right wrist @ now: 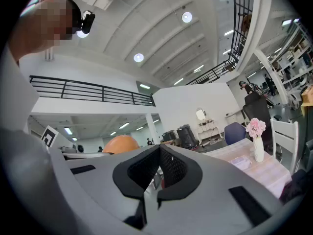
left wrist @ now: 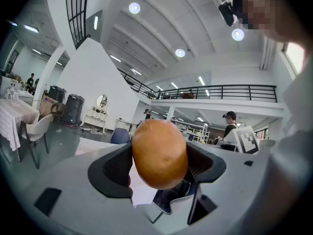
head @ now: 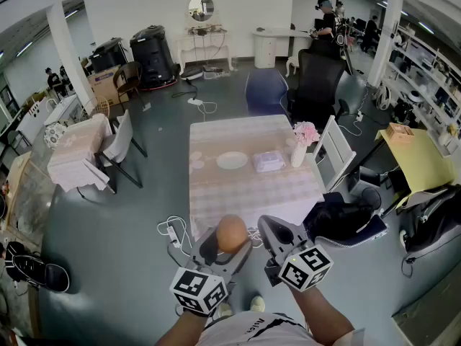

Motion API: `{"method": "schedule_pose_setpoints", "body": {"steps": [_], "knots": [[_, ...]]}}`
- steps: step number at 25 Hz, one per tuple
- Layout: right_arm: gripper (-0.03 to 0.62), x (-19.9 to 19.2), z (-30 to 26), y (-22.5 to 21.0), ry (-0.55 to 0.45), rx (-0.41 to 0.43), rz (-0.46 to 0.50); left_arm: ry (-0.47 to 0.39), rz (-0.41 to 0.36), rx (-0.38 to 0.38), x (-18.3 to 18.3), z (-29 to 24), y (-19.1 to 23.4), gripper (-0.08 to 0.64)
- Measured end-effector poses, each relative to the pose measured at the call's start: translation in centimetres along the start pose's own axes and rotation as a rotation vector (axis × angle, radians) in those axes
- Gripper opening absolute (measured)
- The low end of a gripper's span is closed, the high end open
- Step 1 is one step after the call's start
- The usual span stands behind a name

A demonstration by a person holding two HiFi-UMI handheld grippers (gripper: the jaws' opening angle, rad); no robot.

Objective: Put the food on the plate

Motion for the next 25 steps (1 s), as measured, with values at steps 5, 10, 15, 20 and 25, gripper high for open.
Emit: {"method": "schedule_pose_setpoints", "body": {"steps": [5,10,15,20,25], "knots": [[0.015,-0.3,0.2,-0.6,0.0,-0.006,0.004,0.0,-0.002,-0.008,-0.4,-0.5,-0.2,0.347],[0.015,-0.4,0.2,-0.3,0.004,-0.007,0.005,0.002,-0.001,-0.007,-0.4,-0.3,-0.2,0.347],[0.015,-0.4,0.4,-0.4,-0.009,0.02,-0.03,0.001,-0.008,0.004,-0.6,0.0,0.1,0.347],[0.017,0.2,0.6,-1.1,-0.028,0.02,-0.053,-0.003,-0.007,0.031,-0.3,0.4,0.8,0.347],[0.017,1.3,1.1,-2.4,-0.061,0.024,-0.047,-0.014,-0.037,0.052,0.3,-0.3,1.4,0.347]]}}
Point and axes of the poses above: the fingertips, and each gripper's own axes: z backward along the fingers, y to its left, x out of its top, the point moved 4 cm from there along z, backward along the fingers, and after that the axes turned 12 degrees about -x, right-handed, at the moved point
